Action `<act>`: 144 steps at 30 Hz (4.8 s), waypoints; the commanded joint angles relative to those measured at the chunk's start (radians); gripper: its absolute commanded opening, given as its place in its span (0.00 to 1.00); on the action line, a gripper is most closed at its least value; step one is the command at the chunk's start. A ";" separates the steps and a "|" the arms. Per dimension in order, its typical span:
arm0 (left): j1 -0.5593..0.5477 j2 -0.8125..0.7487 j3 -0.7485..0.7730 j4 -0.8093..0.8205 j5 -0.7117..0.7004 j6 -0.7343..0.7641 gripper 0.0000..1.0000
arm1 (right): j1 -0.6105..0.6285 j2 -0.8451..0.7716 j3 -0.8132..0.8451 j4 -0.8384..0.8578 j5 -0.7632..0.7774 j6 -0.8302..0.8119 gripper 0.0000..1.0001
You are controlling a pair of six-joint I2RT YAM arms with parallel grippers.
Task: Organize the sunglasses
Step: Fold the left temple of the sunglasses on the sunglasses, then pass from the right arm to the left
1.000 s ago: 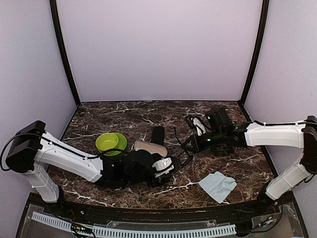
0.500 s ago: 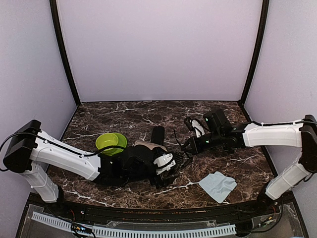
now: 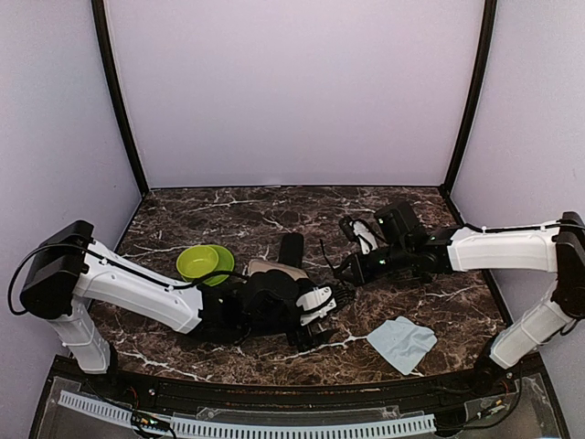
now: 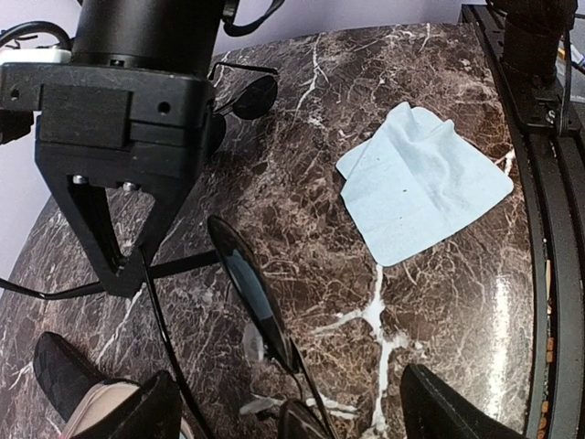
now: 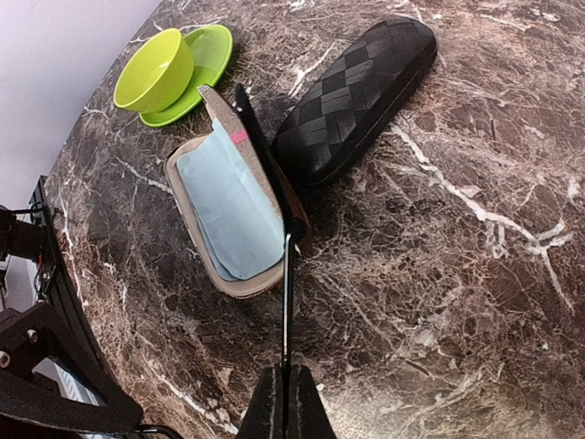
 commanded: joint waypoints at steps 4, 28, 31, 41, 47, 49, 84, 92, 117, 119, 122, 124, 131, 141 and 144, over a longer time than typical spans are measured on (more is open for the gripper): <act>-0.003 0.012 0.026 0.004 0.027 -0.024 0.76 | 0.008 -0.005 0.013 0.031 0.013 0.007 0.00; -0.005 0.002 -0.022 0.022 0.038 -0.021 0.50 | -0.023 -0.018 -0.014 0.071 -0.063 0.032 0.00; -0.005 -0.004 -0.027 0.027 0.038 -0.021 0.50 | -0.029 -0.016 -0.016 0.073 -0.071 0.034 0.00; -0.004 -0.033 -0.042 0.065 -0.020 -0.040 0.77 | -0.014 -0.018 -0.007 0.036 0.013 -0.008 0.00; -0.003 -0.058 -0.038 0.055 -0.003 -0.081 0.93 | 0.004 -0.033 -0.015 0.035 0.069 -0.046 0.00; -0.001 -0.071 -0.046 0.055 0.005 -0.106 0.97 | 0.015 -0.041 -0.021 0.036 0.097 -0.063 0.00; 0.297 -0.157 -0.121 -0.099 0.701 -0.850 0.70 | 0.135 -0.205 -0.273 0.454 0.415 -0.208 0.00; 0.338 -0.107 -0.136 0.062 0.853 -0.953 0.99 | 0.174 -0.250 -0.336 0.521 0.415 -0.208 0.00; 0.346 0.096 -0.025 0.207 1.122 -1.149 0.98 | 0.205 -0.247 -0.312 0.532 0.415 -0.208 0.00; 0.345 0.098 -0.026 0.205 1.131 -1.158 0.96 | 0.205 -0.241 -0.302 0.521 0.415 -0.208 0.00; 0.342 0.102 -0.023 0.190 1.132 -1.159 0.95 | 0.206 -0.237 -0.298 0.524 0.415 -0.208 0.00; 0.340 0.107 -0.017 0.180 1.135 -1.161 0.94 | 0.207 -0.237 -0.298 0.526 0.415 -0.208 0.00; 0.326 0.118 0.001 0.139 1.142 -1.151 0.94 | 0.207 -0.240 -0.292 0.511 0.415 -0.208 0.00; 0.328 0.054 -0.049 0.162 1.048 -1.131 0.97 | 0.207 -0.256 -0.284 0.433 0.726 -0.042 0.00; 0.332 0.026 -0.054 0.142 0.996 -1.104 0.98 | 0.207 -0.264 -0.289 0.420 0.719 0.010 0.00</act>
